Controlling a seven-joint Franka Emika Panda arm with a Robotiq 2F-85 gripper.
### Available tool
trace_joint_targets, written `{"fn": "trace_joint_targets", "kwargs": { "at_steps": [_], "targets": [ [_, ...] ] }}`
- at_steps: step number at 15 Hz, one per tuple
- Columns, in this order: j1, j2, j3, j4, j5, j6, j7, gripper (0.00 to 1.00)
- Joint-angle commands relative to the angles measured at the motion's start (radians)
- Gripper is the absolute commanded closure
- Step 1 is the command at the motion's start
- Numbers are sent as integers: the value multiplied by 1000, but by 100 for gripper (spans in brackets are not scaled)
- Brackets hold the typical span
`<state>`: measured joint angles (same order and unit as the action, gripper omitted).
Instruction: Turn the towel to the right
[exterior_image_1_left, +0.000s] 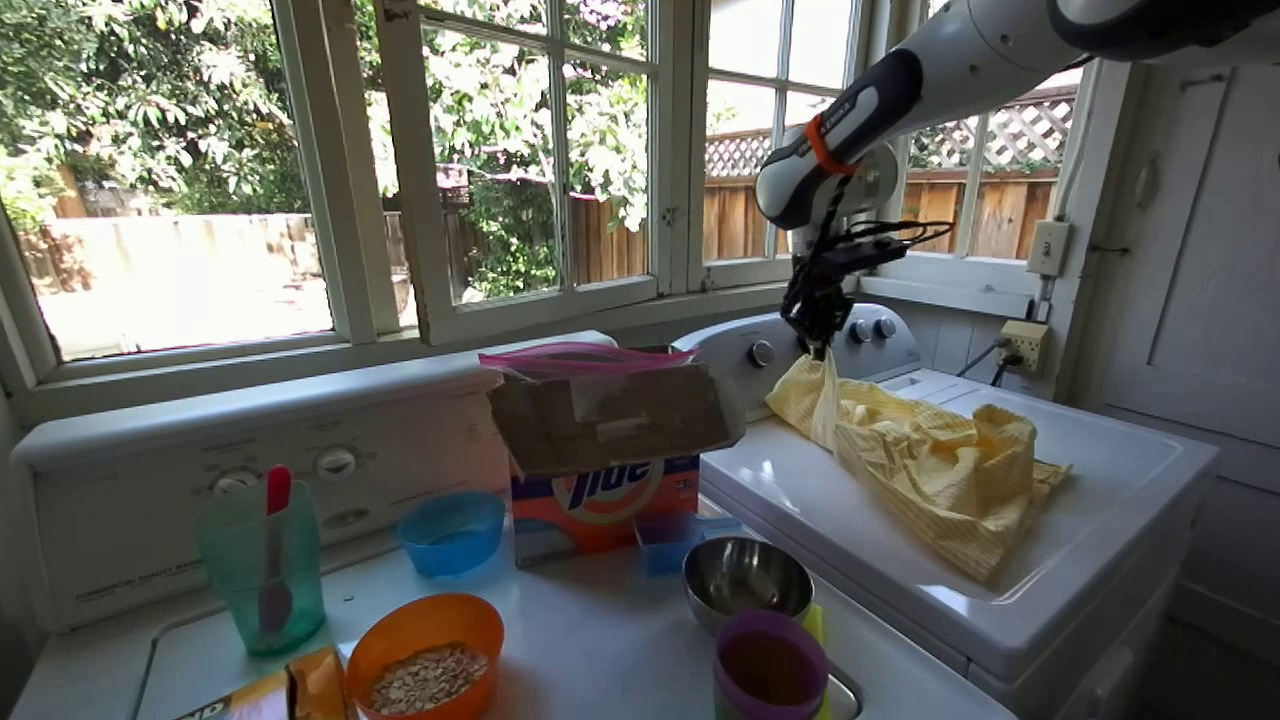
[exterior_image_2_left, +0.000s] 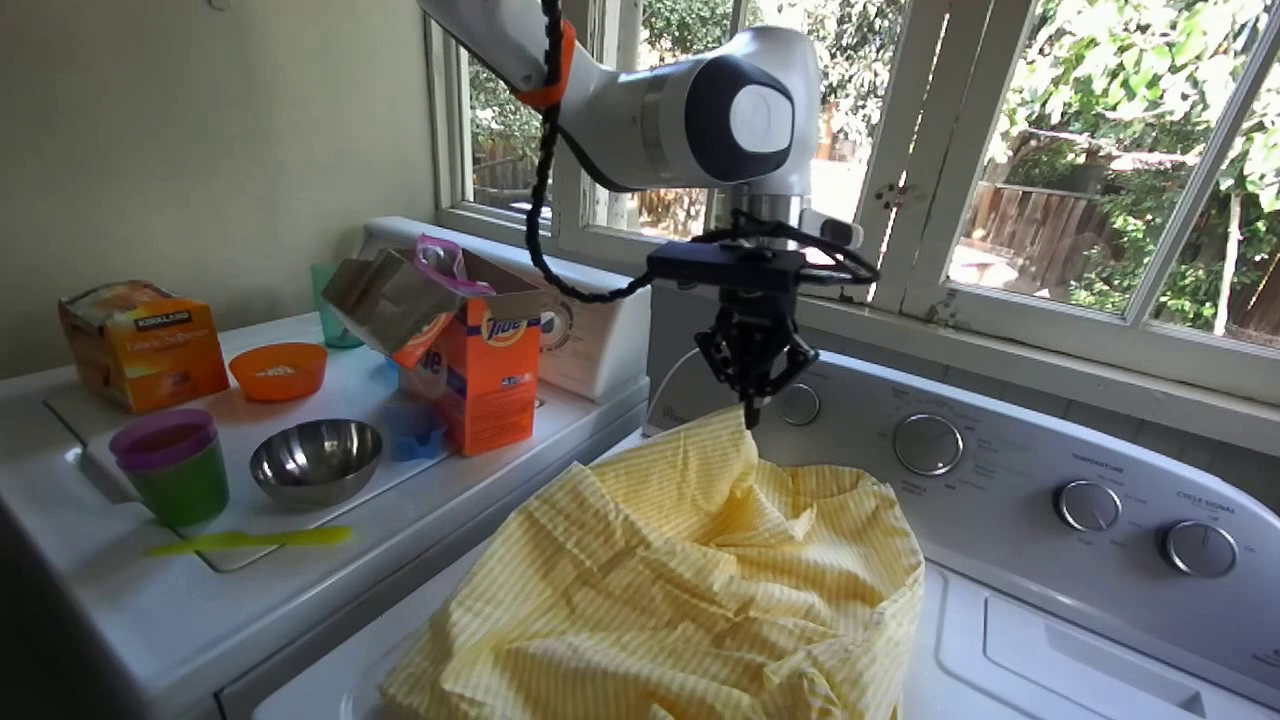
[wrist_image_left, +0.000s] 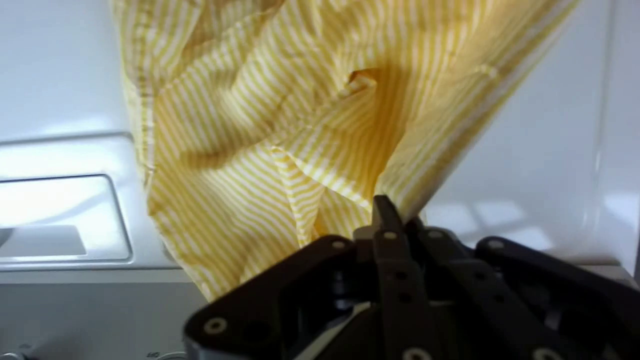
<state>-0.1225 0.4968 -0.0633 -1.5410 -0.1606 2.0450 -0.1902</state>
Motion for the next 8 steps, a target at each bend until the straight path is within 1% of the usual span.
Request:
{"fn": "trace_joint_targets", "kwargs": {
  "at_steps": [1,4,8],
  "targets": [
    [-76,35,-1,64,12,27,-186,99],
    [-110,97,-23,105,-32,142,-261,99],
    [-139,200,-46,143,-54,298,-274,99]
  ]
}}
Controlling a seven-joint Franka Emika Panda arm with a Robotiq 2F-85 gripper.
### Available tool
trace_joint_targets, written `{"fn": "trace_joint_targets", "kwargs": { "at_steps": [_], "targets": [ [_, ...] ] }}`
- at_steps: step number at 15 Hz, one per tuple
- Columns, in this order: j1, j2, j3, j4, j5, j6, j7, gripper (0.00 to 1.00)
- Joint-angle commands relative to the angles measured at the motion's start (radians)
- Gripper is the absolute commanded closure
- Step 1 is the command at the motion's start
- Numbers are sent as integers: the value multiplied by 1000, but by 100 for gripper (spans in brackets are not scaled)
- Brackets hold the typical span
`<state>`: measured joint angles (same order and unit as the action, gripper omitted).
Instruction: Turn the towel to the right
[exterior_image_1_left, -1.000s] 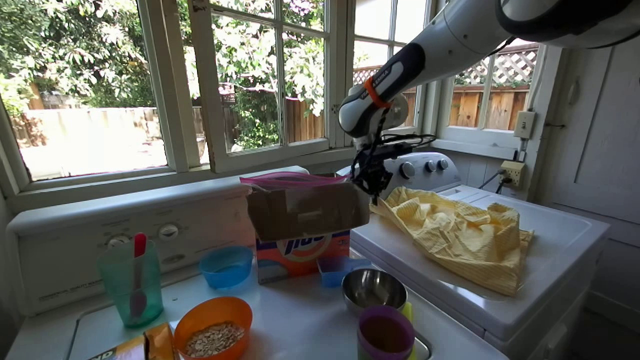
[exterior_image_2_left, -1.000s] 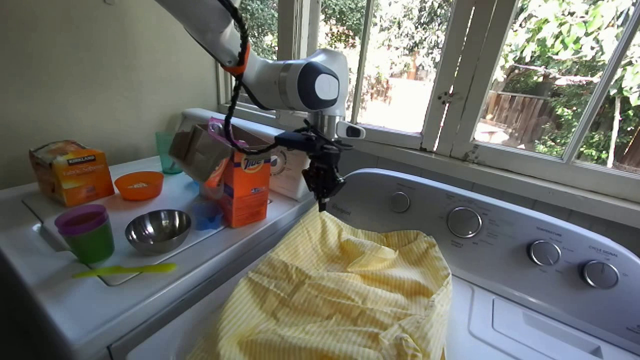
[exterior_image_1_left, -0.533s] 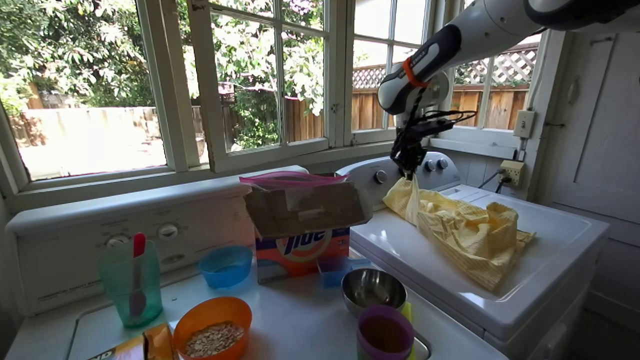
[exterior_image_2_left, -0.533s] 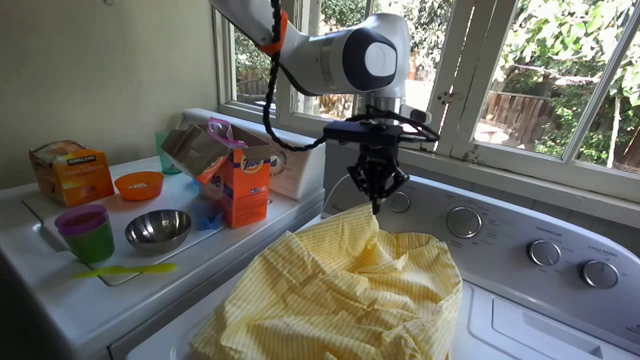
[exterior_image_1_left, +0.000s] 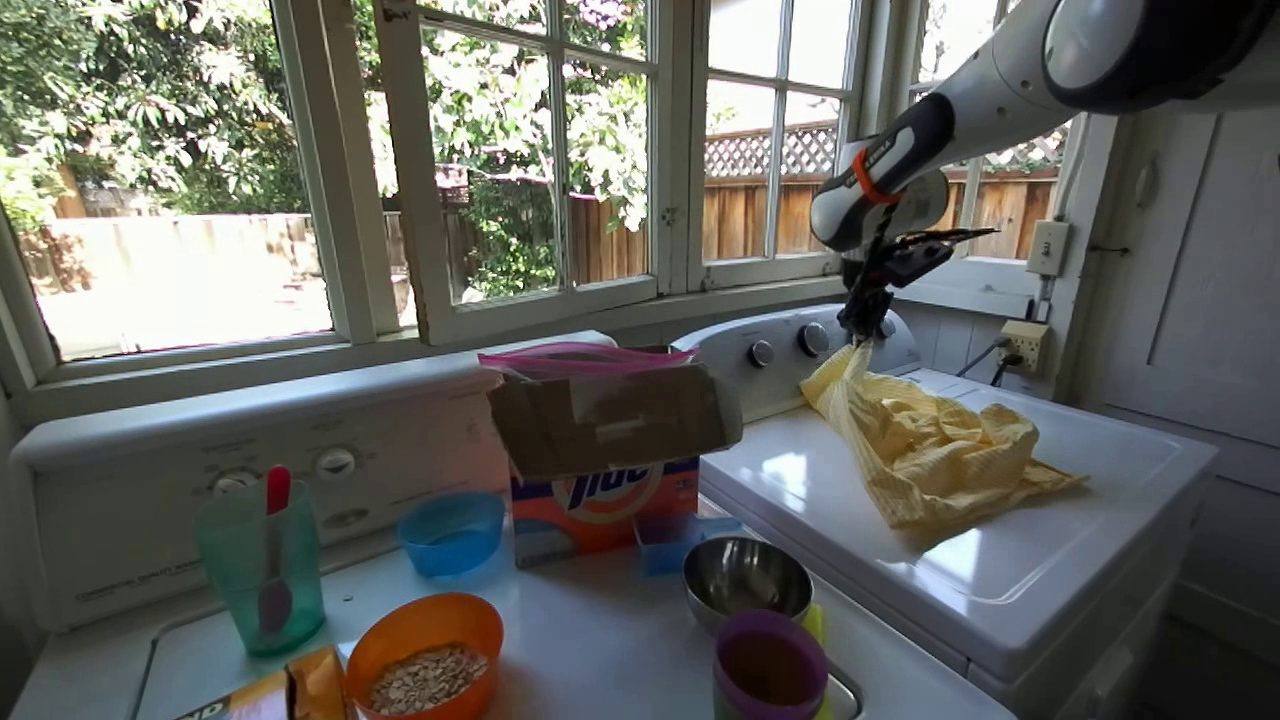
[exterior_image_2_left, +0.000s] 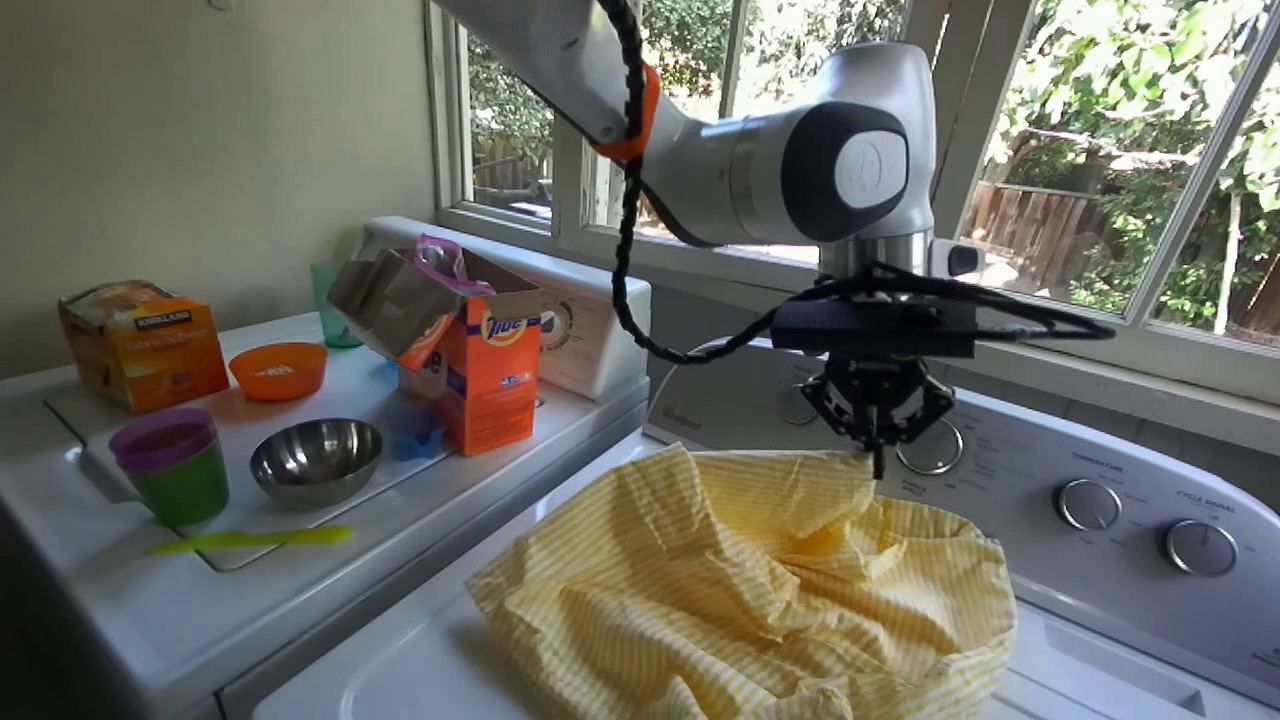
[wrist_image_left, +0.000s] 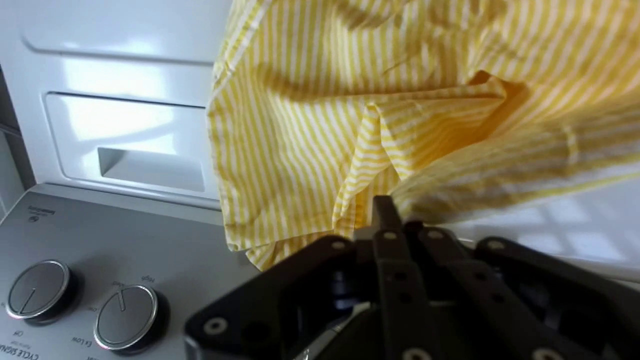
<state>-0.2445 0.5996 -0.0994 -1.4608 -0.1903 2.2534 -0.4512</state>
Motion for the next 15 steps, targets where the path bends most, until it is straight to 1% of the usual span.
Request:
{"fn": "trace_joint_targets", "kwargs": {
  "at_steps": [1,5,10,11,13,14,15],
  "targets": [
    [-26,121,-13,73,-19,119,-6,99],
    [-62,158,-13,84,5,207,9,99],
    [-101,163,-53,111,19,272,93,99],
    [-108,164,-58,116,23,269,108,99],
    [-98,177,-87,133,0,241,145,99],
    [-100,180,-91,134,7,230,163,99],
    [-92,184,-108,132,0,236,197,99]
  ]
}}
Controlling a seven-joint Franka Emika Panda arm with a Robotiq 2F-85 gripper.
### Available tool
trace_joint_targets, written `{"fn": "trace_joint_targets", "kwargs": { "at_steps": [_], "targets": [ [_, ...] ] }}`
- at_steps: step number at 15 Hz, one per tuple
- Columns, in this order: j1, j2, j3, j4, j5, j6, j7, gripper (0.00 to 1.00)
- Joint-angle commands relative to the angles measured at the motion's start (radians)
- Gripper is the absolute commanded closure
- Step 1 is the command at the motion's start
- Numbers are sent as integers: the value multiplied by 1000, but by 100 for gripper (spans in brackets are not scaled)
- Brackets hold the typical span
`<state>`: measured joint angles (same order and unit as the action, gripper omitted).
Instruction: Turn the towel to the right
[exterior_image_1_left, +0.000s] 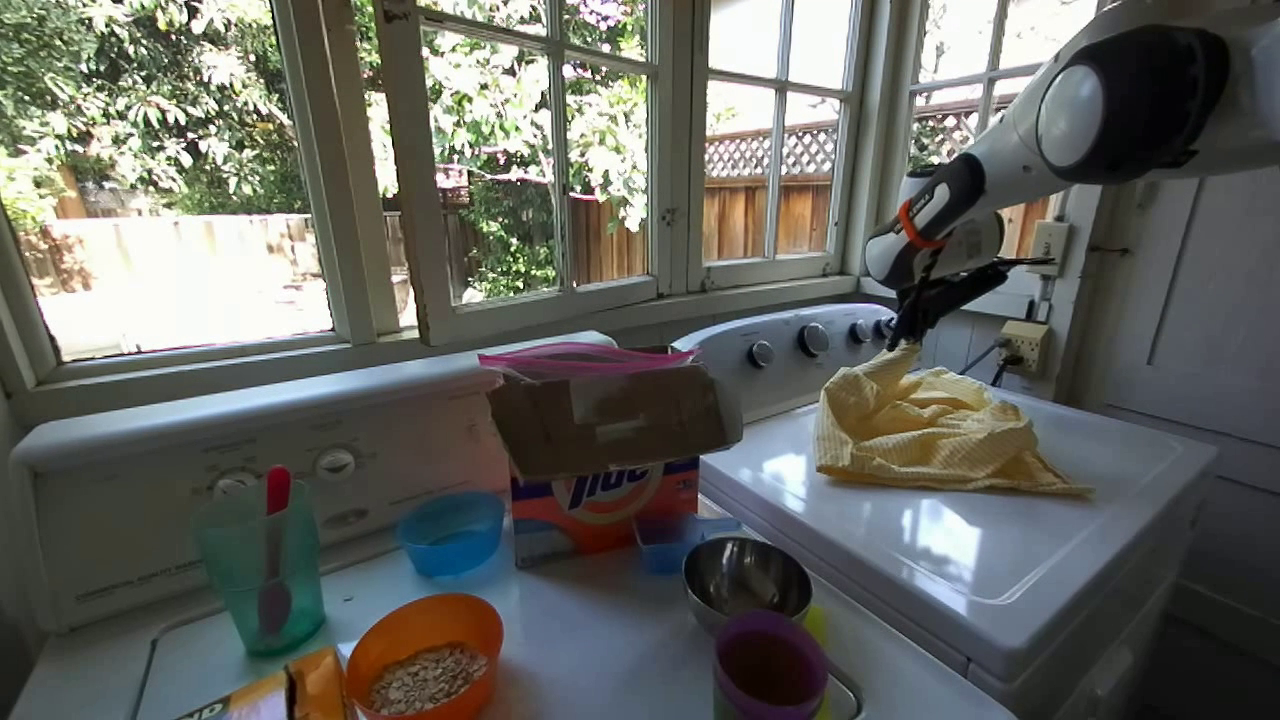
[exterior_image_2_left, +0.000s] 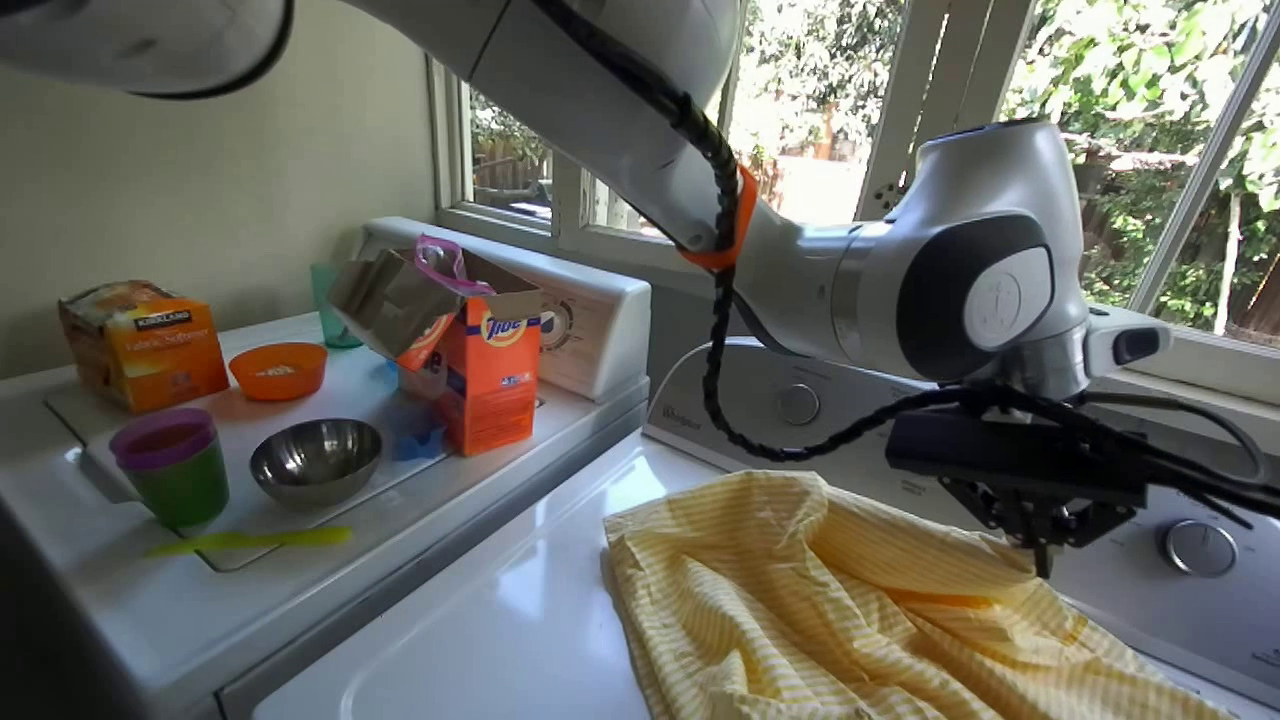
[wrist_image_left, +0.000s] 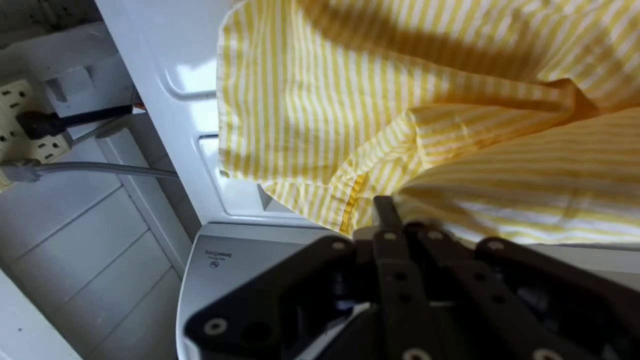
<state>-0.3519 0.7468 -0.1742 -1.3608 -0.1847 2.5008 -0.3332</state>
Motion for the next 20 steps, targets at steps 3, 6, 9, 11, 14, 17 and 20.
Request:
{"fn": "trace_joint_targets", "kwargs": {
  "at_steps": [3,6,9,11,14,17,20],
  "targets": [
    [-1,24,-25,3,48,-5,174,99],
    [-31,40,9,-17,139,28,243,99],
    [-50,50,22,-24,215,43,281,99],
    [-30,58,-19,-19,200,56,327,99],
    [24,56,-126,-6,118,20,422,99],
    [45,79,-187,16,69,-16,469,99],
    [58,91,-208,19,34,-32,495,99]
  ]
}}
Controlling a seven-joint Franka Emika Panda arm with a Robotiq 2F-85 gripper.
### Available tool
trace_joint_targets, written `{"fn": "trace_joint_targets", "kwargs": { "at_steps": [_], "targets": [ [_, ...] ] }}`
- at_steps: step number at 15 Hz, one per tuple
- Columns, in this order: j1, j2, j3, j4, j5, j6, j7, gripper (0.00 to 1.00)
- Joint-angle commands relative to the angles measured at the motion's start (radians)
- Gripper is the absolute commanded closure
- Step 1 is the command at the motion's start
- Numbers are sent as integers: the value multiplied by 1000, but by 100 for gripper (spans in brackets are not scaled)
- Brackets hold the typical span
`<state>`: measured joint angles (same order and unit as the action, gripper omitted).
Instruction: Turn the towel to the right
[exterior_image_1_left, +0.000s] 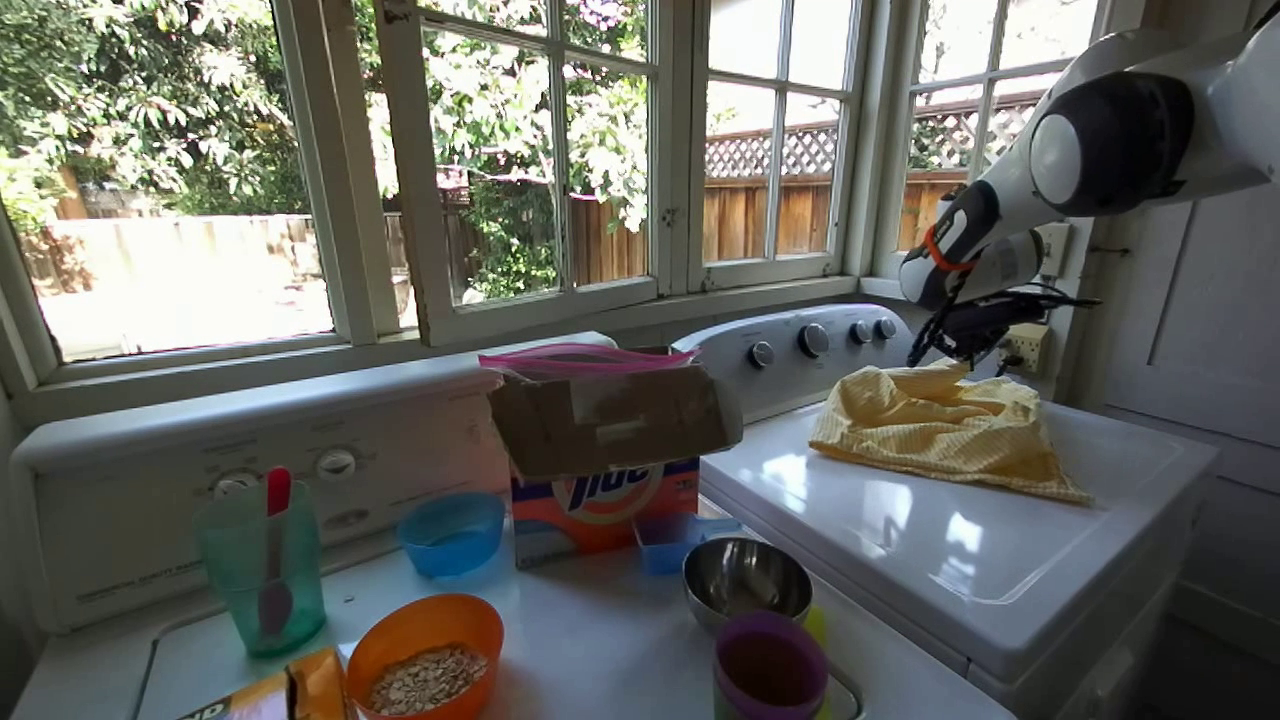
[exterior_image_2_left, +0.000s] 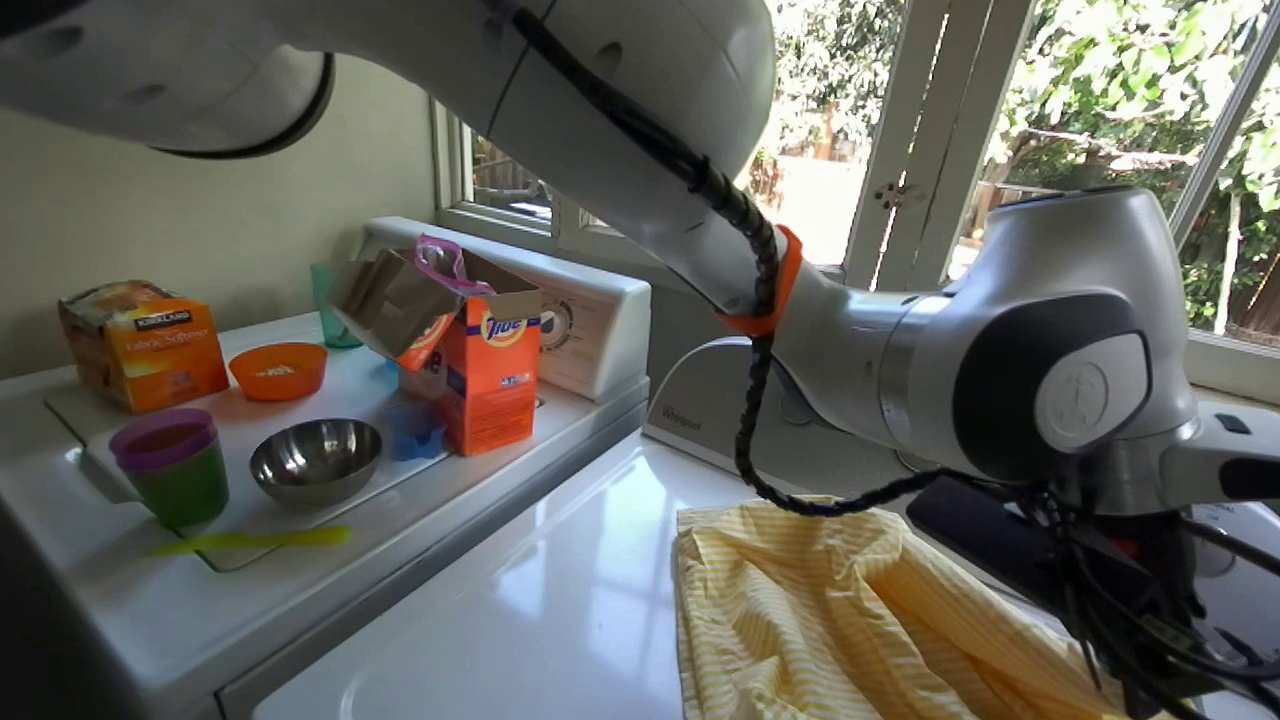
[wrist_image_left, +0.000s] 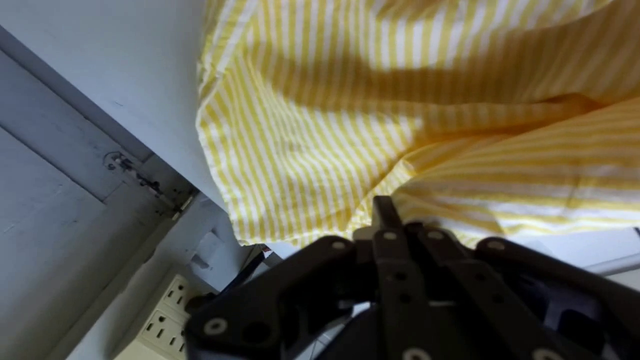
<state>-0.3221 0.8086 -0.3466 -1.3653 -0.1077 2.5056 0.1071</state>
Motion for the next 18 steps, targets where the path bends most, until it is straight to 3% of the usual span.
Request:
{"fn": "trace_joint_targets", "kwargs": {
  "at_steps": [1,5,8,9,11,15,18],
  "targets": [
    [32,29,-37,25,-55,-39,52,99],
    [60,27,-39,27,-122,-34,13,99],
    [104,38,-79,49,-176,-59,71,99],
    [111,32,-80,46,-184,-69,71,73],
    [128,-5,-65,7,-162,-47,59,65],
    [152,-93,40,-69,-76,-38,37,34],
    [201,-134,75,-109,-51,-99,124,12]
  ]
}}
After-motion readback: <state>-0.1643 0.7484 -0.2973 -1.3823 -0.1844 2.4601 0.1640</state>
